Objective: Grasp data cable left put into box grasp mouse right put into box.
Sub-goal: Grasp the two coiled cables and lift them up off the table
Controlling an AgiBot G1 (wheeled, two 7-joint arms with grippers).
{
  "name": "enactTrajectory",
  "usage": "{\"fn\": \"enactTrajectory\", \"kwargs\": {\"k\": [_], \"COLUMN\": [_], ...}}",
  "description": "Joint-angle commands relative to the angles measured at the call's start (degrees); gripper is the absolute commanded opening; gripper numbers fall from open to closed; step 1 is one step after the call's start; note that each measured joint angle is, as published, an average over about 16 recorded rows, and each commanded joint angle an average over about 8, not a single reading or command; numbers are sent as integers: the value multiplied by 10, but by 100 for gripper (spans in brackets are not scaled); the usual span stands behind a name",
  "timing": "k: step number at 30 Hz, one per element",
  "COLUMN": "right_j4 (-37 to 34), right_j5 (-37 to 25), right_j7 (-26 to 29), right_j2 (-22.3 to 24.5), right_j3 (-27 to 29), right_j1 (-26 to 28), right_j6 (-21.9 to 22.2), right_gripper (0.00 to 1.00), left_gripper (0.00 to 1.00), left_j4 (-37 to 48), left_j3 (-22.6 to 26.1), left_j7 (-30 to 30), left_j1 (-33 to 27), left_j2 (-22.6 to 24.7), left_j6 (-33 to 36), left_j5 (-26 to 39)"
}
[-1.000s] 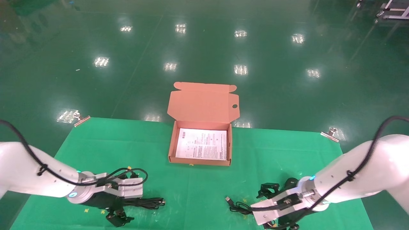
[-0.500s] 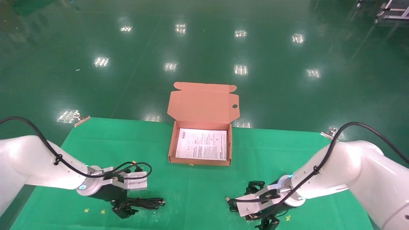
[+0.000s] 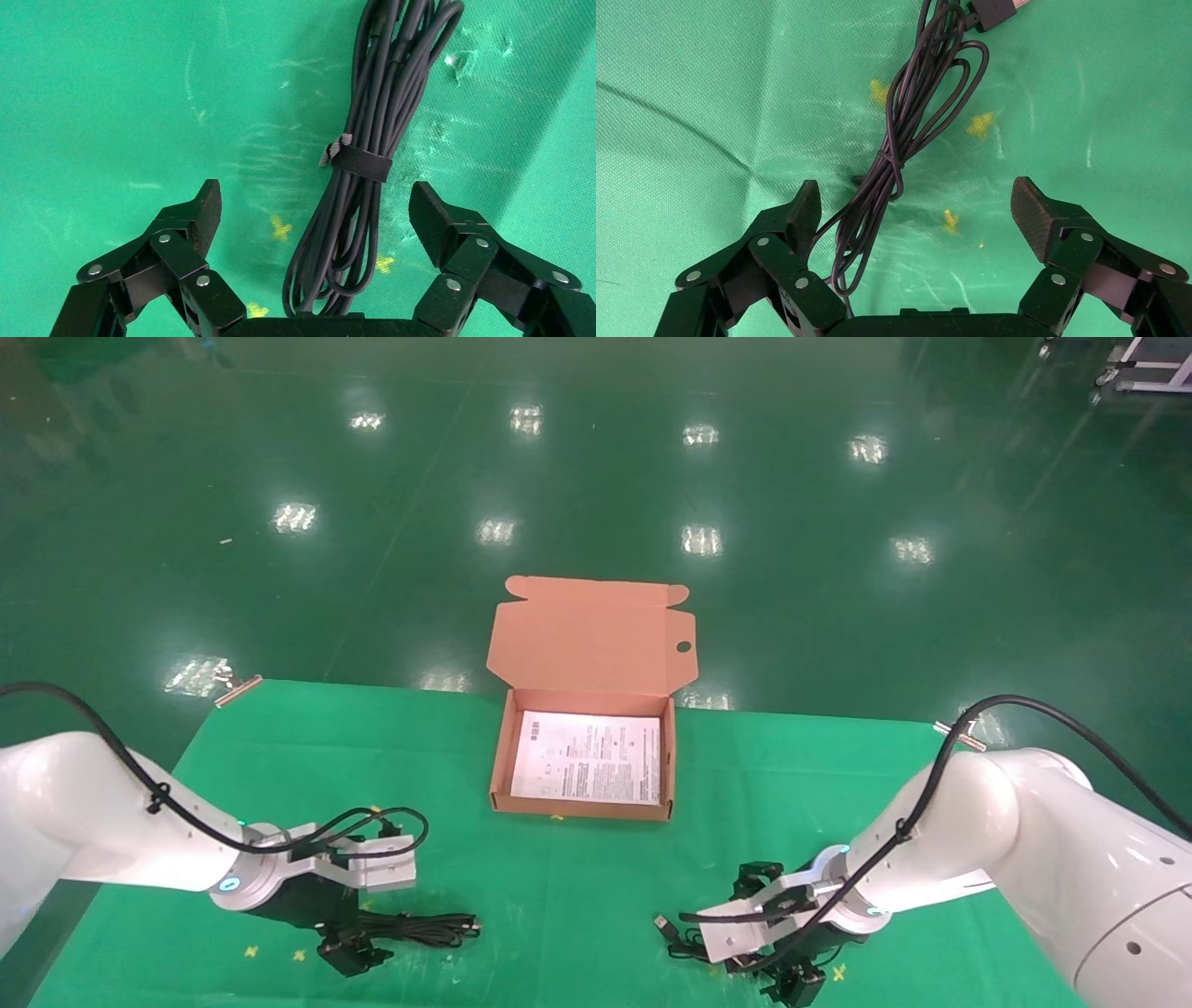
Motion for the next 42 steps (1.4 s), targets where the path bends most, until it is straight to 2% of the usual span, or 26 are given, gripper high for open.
{"fn": "enactTrajectory", "kwargs": {"k": [1, 42], "right_j4": [-3, 9], "right_j5": [-1, 3], "right_j7": [-1, 2], "right_j2": [-1, 4], "right_j3": [0, 2], "right_j1": [0, 2], "right_j6": [2, -4], "right_gripper": [0, 0], "left_gripper": [0, 0], "left_j4": [3, -11], "left_j3": [0, 0], "left_j7": [1, -2], "left_j1": [-1, 1], "left_j2": [1, -4], "left_j6": [-1, 2], "left_j5": [0, 0]}}
